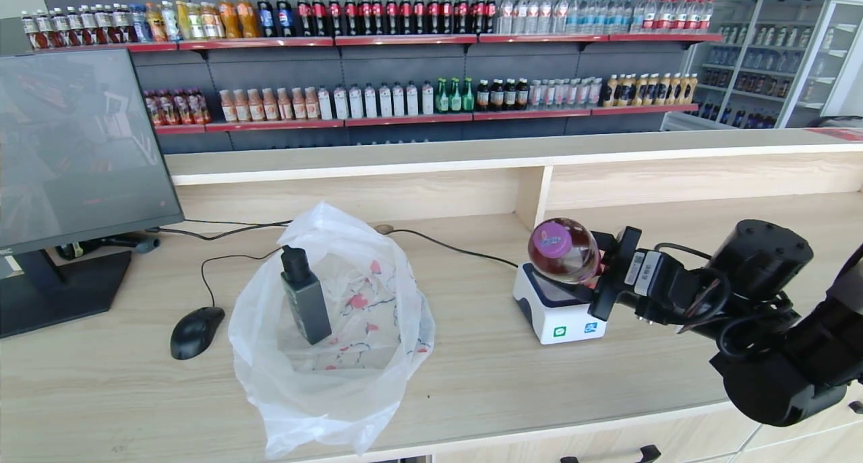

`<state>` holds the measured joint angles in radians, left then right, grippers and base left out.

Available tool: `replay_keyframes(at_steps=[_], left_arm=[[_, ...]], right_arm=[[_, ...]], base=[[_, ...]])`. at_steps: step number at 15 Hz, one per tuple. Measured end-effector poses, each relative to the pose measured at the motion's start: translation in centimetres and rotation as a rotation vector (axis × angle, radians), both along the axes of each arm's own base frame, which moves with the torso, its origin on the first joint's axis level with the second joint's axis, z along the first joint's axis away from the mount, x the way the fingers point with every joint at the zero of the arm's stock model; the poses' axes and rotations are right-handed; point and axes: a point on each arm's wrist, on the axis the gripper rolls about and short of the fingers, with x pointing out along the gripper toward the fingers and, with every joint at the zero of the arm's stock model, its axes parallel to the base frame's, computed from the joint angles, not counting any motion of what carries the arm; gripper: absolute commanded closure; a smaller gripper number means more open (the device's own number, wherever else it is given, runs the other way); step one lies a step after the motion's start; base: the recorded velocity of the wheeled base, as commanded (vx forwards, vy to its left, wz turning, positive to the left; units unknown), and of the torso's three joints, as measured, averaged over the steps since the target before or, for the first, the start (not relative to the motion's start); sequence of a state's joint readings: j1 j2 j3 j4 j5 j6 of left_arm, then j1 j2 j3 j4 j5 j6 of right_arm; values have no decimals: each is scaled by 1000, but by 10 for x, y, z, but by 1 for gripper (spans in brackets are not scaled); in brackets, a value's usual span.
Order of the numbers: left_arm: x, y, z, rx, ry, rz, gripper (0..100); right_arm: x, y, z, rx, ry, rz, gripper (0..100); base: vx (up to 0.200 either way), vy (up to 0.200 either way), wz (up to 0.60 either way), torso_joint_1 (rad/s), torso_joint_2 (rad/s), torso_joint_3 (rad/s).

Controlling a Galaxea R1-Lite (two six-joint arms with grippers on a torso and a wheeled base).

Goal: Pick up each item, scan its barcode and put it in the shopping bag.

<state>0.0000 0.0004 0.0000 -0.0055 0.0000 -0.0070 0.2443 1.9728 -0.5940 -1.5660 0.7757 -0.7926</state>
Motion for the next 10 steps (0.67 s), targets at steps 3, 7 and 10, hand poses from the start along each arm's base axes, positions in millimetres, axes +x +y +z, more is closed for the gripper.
replay_keyframes(at_steps=[3, 7, 10], left_arm=[[0, 0, 0, 0, 0, 0, 100], [0, 0, 0, 6, 2, 0, 100], [0, 0, 0, 6, 3, 0, 100]], right_arm=[[-8, -1, 17, 35, -17, 9, 100], [-22, -1, 30, 69, -11, 29, 100], [-34, 0, 37, 109, 37, 57, 100]], base=[[0, 0, 0, 0, 0, 0], [0, 0, 0, 0, 0, 0], [0, 0, 0, 0, 0, 0]])
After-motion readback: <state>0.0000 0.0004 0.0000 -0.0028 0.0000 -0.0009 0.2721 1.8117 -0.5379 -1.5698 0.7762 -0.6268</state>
